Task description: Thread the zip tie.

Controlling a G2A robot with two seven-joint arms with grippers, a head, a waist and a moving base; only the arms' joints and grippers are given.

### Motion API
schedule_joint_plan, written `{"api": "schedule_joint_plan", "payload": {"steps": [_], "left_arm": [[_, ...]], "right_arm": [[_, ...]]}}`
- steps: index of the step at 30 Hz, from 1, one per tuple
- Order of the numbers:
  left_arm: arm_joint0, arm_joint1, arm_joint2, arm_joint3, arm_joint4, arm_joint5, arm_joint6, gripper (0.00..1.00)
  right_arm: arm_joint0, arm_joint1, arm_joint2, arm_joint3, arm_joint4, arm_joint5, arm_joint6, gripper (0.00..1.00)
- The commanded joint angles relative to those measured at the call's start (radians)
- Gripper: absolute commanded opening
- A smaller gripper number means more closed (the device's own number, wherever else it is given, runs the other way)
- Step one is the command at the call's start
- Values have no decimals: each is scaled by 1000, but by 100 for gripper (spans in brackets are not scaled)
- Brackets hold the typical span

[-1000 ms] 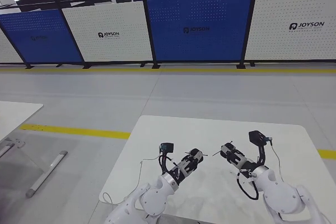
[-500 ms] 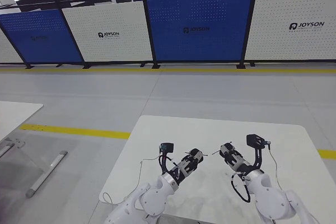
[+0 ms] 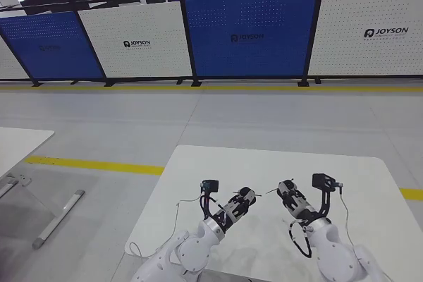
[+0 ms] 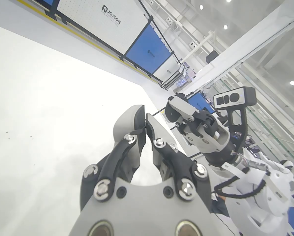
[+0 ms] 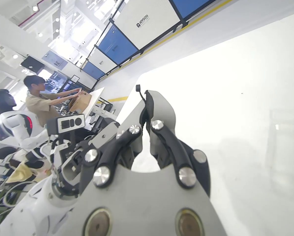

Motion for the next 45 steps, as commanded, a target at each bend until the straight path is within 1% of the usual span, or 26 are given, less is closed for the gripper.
{"api": "schedule_joint_plan", "payload": {"steps": [1, 5, 11, 26, 39, 45], "left_arm": [[0, 0, 0, 0, 0, 0, 0, 0], [0, 0, 0, 0, 0, 0, 0, 0], [0, 0, 0, 0, 0, 0, 0, 0], [0, 0, 0, 0, 0, 0, 0, 0], [0, 0, 0, 0, 0, 0, 0, 0], [0, 0, 0, 0, 0, 0, 0, 0]], "right_arm": [[2, -1, -3, 0, 8, -8, 6, 0], [-2, -4, -11, -4, -2, -4, 5, 0], [2, -8, -21, 9, -14, 0, 4, 0], [-15, -14, -15, -2, -25, -4, -13, 0], [4, -24, -38, 17, -44, 10, -16, 0], [0, -29, -36, 21, -14, -1, -19, 0]]}}
